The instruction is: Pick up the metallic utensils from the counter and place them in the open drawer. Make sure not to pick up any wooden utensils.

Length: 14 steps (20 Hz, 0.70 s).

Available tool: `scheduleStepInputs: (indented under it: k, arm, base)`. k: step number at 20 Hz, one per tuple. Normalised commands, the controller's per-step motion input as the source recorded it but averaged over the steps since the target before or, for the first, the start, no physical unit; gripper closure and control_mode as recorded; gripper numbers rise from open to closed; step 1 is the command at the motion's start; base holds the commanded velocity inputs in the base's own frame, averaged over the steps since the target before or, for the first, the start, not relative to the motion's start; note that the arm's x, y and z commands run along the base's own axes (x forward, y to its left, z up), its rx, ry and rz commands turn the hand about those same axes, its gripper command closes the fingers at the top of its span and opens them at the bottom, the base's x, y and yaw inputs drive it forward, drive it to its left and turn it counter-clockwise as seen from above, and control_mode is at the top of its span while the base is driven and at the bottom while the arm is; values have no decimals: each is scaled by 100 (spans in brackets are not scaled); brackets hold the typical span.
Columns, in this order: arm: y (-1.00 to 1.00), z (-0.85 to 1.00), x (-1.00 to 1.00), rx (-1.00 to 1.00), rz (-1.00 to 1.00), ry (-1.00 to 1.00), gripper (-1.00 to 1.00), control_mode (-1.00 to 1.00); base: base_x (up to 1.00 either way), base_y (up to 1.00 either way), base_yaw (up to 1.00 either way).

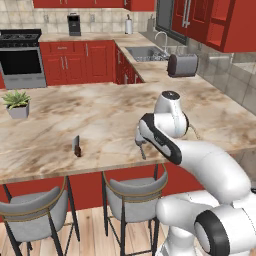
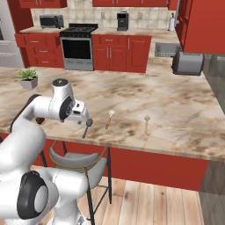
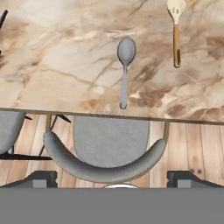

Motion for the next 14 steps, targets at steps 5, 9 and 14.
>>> scheduleStepInputs:
  k: [5, 9, 14]
  arm:
    - [0, -47, 43, 0, 0, 1, -100, -100]
    - [0, -41, 36, 0, 0, 0, -100, -100]
    - [0, -32, 37, 0, 0, 0, -100, -100]
  base:
    - [0, 0, 0]
    - [0, 0, 0]
    - [0, 0, 0]
